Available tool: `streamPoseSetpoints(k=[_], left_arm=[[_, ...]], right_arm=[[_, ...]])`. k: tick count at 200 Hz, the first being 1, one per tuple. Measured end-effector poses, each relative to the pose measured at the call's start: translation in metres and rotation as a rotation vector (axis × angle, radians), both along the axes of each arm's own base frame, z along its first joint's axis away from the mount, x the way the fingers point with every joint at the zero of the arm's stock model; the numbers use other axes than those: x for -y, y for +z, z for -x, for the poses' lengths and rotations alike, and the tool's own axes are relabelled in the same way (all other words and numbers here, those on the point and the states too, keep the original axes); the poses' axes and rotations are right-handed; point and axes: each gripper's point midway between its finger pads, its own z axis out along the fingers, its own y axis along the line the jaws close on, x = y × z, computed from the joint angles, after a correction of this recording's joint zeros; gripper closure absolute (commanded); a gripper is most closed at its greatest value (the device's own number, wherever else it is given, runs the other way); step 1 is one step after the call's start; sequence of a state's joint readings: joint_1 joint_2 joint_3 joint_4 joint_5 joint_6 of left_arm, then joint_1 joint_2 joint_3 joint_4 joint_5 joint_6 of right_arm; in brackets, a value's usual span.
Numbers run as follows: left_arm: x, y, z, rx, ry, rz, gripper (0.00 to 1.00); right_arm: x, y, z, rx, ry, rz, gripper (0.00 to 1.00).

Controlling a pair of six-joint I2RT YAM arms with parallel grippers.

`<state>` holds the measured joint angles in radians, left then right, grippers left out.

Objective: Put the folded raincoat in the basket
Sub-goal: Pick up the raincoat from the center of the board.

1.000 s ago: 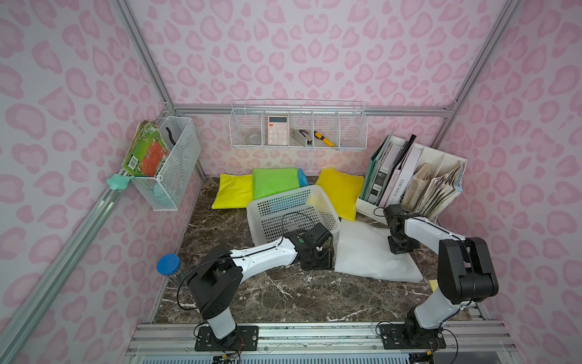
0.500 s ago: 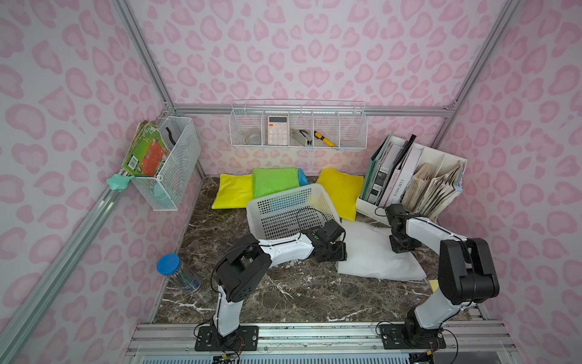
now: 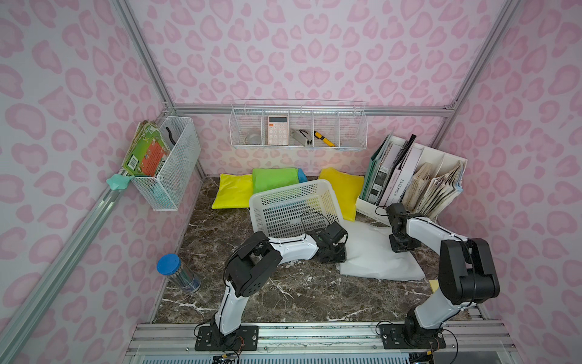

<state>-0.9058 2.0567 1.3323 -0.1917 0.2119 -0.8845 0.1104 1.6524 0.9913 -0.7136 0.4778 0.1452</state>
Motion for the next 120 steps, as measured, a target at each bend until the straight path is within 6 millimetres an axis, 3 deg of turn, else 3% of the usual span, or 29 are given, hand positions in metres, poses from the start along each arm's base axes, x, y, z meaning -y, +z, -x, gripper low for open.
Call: streamPoseSetpoints(k=[25, 78, 120], left_arm=[[0.004, -0.003, 0.0, -0.011, -0.005, 0.011, 1.0], [0.005, 0.009, 0.007, -0.022, -0.022, -0.01, 1.0], [0.023, 0.051, 0.018, 0.002, -0.075, 0.004, 1.0]], right_arm=[[-0.001, 0.001, -0.001, 0.006, 0.002, -0.007, 1.0], [-0.002, 0.014, -0.003, 0.038, -0.011, -0.018, 1.0], [0.002, 0.046, -0.007, 0.1, -0.045, -0.002, 1.0]])
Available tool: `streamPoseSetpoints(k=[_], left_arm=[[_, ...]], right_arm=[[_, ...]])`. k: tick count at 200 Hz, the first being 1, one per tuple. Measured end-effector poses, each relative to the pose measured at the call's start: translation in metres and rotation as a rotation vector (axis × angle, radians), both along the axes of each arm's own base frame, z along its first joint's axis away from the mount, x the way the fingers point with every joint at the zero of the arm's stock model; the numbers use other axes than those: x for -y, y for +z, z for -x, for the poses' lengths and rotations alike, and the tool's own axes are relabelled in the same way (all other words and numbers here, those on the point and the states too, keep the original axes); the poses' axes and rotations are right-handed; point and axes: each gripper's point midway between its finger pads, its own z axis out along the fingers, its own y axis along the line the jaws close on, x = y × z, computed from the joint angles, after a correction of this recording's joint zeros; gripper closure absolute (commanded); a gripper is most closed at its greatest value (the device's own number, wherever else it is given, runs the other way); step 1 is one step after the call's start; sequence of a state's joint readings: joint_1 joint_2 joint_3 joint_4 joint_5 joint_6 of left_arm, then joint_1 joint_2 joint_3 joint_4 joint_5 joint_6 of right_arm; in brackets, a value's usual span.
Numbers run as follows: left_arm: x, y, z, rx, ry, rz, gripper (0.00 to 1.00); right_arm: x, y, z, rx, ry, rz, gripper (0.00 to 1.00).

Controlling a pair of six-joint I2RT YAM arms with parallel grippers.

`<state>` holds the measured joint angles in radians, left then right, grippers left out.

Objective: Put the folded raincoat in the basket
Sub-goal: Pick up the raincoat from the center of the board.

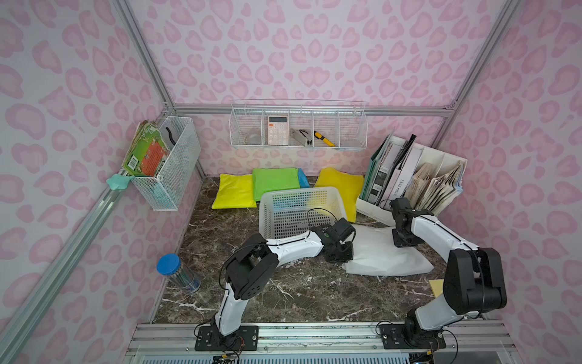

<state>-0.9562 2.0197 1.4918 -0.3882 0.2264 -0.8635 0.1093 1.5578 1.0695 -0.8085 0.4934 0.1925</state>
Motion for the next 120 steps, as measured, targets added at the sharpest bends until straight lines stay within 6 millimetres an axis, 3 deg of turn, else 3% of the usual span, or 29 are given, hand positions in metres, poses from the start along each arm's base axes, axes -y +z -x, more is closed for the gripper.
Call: streamPoseSetpoints(k=[28, 66, 120], left_arm=[[0.012, 0.017, 0.012, -0.017, -0.022, 0.018, 1.0], [0.025, 0.029, 0.034, -0.048, -0.053, 0.018, 1.0], [0.051, 0.082, 0.06, 0.012, -0.156, 0.047, 1.0]], right_arm=[[0.005, 0.027, -0.002, 0.046, -0.03, 0.036, 1.0], [0.013, 0.049, -0.001, 0.069, -0.066, 0.085, 1.0], [0.024, 0.1, 0.002, 0.182, -0.102, 0.139, 1.0]])
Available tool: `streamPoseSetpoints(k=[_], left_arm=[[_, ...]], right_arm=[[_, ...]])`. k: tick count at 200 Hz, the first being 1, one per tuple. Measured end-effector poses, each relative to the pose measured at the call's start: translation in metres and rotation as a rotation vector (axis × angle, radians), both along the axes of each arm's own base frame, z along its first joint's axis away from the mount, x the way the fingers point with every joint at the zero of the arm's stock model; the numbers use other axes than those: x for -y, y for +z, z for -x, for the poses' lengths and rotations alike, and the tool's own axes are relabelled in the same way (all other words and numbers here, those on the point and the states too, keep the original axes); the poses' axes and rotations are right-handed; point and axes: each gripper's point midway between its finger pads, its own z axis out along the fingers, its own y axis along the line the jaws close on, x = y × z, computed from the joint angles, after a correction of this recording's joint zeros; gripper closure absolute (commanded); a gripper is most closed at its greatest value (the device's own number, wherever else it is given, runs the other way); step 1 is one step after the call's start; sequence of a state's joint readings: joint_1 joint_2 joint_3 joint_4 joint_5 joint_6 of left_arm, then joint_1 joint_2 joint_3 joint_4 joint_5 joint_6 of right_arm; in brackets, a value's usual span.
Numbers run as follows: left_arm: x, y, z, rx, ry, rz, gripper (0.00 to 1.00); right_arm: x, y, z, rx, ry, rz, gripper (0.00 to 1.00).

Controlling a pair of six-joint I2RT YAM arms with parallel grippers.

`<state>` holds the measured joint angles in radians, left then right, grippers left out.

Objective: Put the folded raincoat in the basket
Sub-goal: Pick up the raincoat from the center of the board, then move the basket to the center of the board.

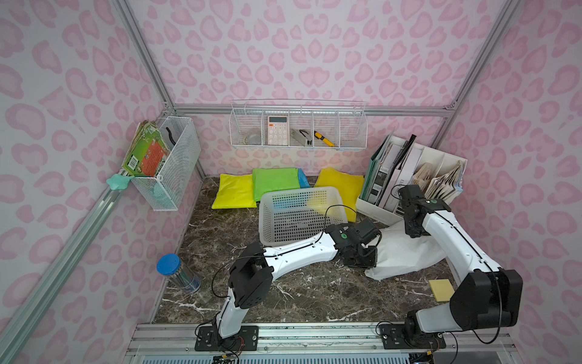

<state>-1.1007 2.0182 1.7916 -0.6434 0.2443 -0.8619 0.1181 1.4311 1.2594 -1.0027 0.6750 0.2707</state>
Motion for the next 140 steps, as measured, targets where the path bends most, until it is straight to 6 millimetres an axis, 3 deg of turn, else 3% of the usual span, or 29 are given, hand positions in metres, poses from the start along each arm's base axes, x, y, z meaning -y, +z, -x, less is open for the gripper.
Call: streamPoseSetpoints(k=[35, 61, 85, 110, 140], left_arm=[[-0.001, 0.037, 0.006, 0.119, -0.031, -0.02, 1.0], [-0.023, 0.076, 0.006, 0.236, -0.029, -0.02, 1.0], [-0.049, 0.103, -0.005, 0.361, 0.002, -0.039, 1.0], [-0.093, 0.117, -0.024, 0.476, 0.079, -0.1, 1.0], [-0.176, 0.112, -0.064, 0.503, 0.24, -0.194, 1.0]], right_arm=[[0.0, 0.059, -0.001, 0.146, -0.011, 0.013, 1.0], [-0.018, 0.107, -0.001, 0.27, 0.043, -0.001, 1.0], [-0.035, 0.137, -0.003, 0.359, 0.087, -0.042, 1.0], [-0.064, 0.136, -0.008, 0.422, 0.174, -0.182, 1.0], [-0.124, 0.092, -0.023, 0.434, 0.305, -0.479, 1.0]])
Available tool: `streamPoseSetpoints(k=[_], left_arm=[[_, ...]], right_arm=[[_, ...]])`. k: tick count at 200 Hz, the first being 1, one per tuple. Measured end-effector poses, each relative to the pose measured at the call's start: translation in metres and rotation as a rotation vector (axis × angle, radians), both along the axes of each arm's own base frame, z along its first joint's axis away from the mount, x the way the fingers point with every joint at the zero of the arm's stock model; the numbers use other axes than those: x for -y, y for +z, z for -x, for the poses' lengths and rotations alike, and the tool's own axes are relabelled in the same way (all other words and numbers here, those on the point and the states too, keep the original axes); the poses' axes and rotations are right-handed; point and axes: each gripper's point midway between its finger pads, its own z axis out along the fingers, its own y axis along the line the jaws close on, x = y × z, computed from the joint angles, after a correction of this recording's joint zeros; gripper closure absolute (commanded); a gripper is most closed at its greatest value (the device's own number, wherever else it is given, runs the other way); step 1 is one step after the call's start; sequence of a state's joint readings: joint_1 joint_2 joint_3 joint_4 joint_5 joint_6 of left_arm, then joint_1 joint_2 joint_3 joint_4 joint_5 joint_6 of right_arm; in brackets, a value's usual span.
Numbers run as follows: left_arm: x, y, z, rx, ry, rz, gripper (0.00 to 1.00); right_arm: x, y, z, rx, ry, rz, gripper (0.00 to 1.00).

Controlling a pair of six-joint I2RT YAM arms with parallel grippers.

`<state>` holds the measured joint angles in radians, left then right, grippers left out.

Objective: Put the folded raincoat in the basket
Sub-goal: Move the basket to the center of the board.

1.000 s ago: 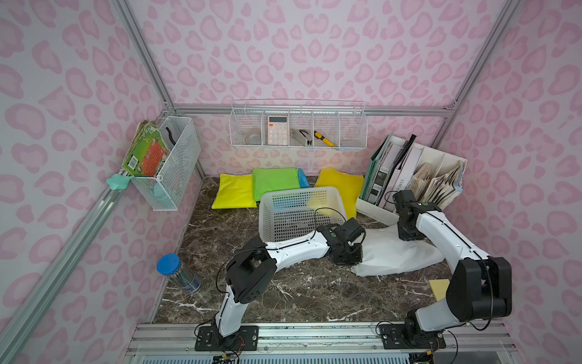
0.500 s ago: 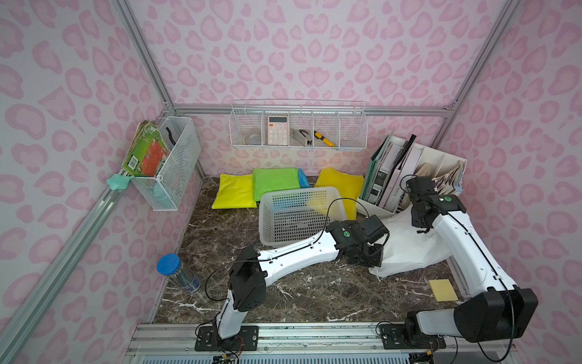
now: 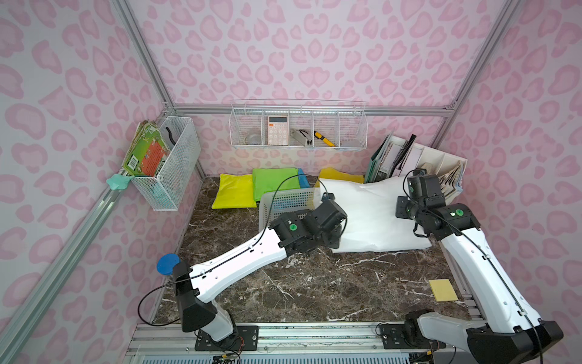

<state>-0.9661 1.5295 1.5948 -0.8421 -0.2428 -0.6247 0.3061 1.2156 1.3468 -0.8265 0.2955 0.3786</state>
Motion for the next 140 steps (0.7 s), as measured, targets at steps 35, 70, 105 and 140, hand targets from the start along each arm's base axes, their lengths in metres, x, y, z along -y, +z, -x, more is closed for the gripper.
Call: streamPoseSetpoints(k=[35, 70, 105, 140], left_arm=[[-0.1, -0.018, -0.035, -0.021, 0.212, 0.003, 1.0], [-0.155, -0.038, -0.065, -0.049, 0.337, 0.003, 1.0], [-0.179, -0.071, -0.091, -0.113, 0.404, -0.01, 1.0], [-0.196, -0.105, -0.094, -0.201, 0.453, -0.028, 1.0]], right_arm=[[-0.089, -0.023, -0.03, 0.002, 0.221, -0.259, 1.0], [-0.15, -0.026, -0.075, 0.06, 0.35, -0.397, 1.0], [-0.176, -0.056, -0.104, 0.048, 0.384, -0.438, 1.0], [-0.196, -0.083, -0.107, 0.032, 0.443, -0.433, 1.0]])
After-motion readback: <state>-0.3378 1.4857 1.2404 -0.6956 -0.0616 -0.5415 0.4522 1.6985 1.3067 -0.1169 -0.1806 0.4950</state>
